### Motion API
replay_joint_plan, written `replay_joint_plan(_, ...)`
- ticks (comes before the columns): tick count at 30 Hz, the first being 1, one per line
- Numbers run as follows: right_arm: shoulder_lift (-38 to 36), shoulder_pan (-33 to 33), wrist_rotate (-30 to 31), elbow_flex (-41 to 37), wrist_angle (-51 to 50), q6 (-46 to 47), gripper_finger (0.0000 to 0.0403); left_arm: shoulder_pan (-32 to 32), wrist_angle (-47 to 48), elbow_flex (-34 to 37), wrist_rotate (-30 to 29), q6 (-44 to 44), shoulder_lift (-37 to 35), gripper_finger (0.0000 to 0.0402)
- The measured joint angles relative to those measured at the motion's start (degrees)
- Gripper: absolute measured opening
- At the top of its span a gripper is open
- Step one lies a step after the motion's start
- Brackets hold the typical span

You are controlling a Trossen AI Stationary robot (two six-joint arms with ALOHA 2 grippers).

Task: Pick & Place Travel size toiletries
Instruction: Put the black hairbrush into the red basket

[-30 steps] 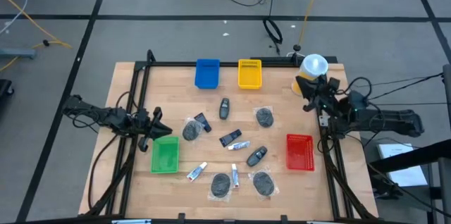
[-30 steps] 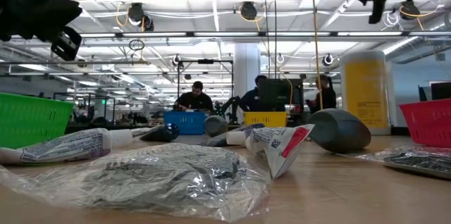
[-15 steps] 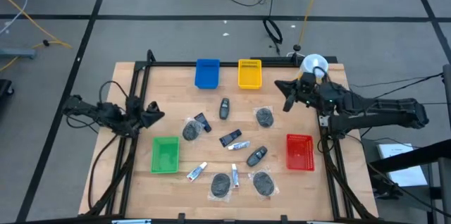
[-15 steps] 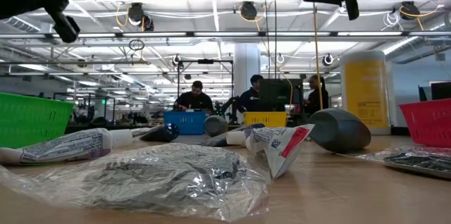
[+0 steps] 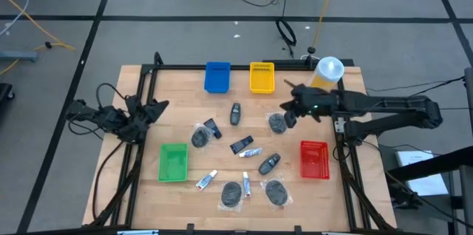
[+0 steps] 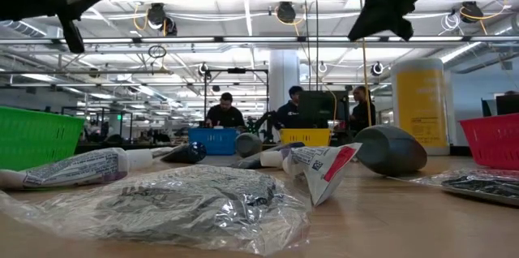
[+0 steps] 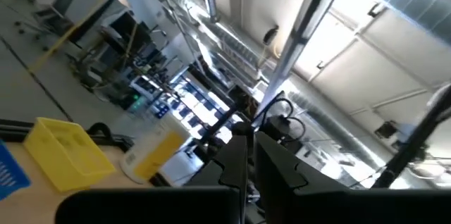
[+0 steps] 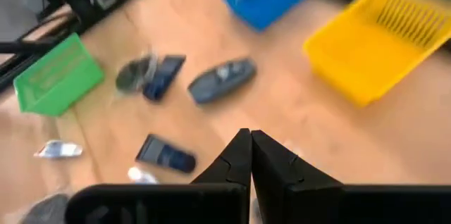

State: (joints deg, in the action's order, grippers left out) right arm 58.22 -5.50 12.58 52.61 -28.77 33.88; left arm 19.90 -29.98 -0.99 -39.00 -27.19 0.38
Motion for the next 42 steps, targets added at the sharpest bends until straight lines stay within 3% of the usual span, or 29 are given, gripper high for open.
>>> replay_joint_plan(5, 6.0, 0.0, -5.3, 0.0, -1.0, 5.6, 0.0000, 0.0, 0.1, 0.0, 0.1, -0.3, 0.0, 0.0026)
replay_joint_plan(12, 12.1, -0.8, -5.0, 0.1, -3.9, 14.0, 0.0000, 0.0, 0.8, -2.6, 0.2, 3.6, 1.3, 0.0026)
replay_joint_plan(19, 18.0, -4.0, -4.9, 0.1, -4.1, 25.9, 0.0009, 0.0, 17.1, -11.9, 0.9, 3.1, 6.8, 0.0026)
replay_joint_plan(26, 21.8, -7.2, -4.9, 0.1, -4.5, 34.8, 0.0080, 0.0, 32.2, -21.4, 2.1, 3.6, 14.8, 0.0026)
replay_joint_plan(35, 26.8, -9.4, -4.4, 0.0, -4.9, 41.6, 0.0187, 0.0, 33.2, -23.8, 2.1, 5.3, 21.9, 0.0026)
replay_joint_plan(42, 29.9, -9.7, -1.8, 0.0, -5.0, 41.8, 0.0223, 0.0, 33.3, -23.8, 2.1, 5.9, 25.1, 0.0026)
